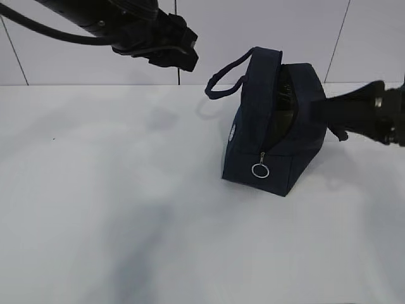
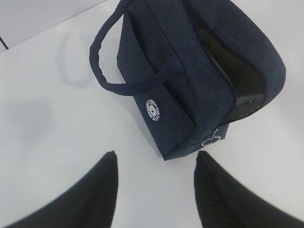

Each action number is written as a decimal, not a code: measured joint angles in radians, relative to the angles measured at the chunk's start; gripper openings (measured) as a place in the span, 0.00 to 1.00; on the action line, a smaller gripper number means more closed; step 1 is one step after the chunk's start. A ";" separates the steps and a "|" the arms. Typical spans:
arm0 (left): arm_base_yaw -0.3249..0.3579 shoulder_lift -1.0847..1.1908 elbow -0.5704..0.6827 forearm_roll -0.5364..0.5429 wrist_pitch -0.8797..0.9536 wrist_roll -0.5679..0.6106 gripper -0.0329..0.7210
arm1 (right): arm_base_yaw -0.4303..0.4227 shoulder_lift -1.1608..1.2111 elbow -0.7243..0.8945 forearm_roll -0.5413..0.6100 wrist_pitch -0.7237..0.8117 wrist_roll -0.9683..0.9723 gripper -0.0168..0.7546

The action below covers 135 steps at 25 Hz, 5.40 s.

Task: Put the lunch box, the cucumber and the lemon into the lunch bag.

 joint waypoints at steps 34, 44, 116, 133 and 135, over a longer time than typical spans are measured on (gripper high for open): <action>0.000 0.057 0.000 0.059 0.038 0.000 0.54 | 0.000 0.562 0.065 0.244 0.084 -1.212 0.78; 0.000 0.059 0.000 0.081 0.027 0.000 0.54 | 0.006 0.628 -0.047 0.247 0.140 -1.149 0.78; 0.000 0.059 0.000 0.103 0.002 0.000 0.54 | 0.093 0.757 -0.172 0.247 0.181 -0.981 0.63; 0.000 0.059 0.000 0.103 0.002 0.000 0.54 | 0.099 0.757 -0.206 0.246 0.107 -0.952 0.43; 0.000 0.059 0.000 0.103 0.002 0.000 0.54 | 0.099 0.757 -0.206 0.246 0.099 -0.940 0.43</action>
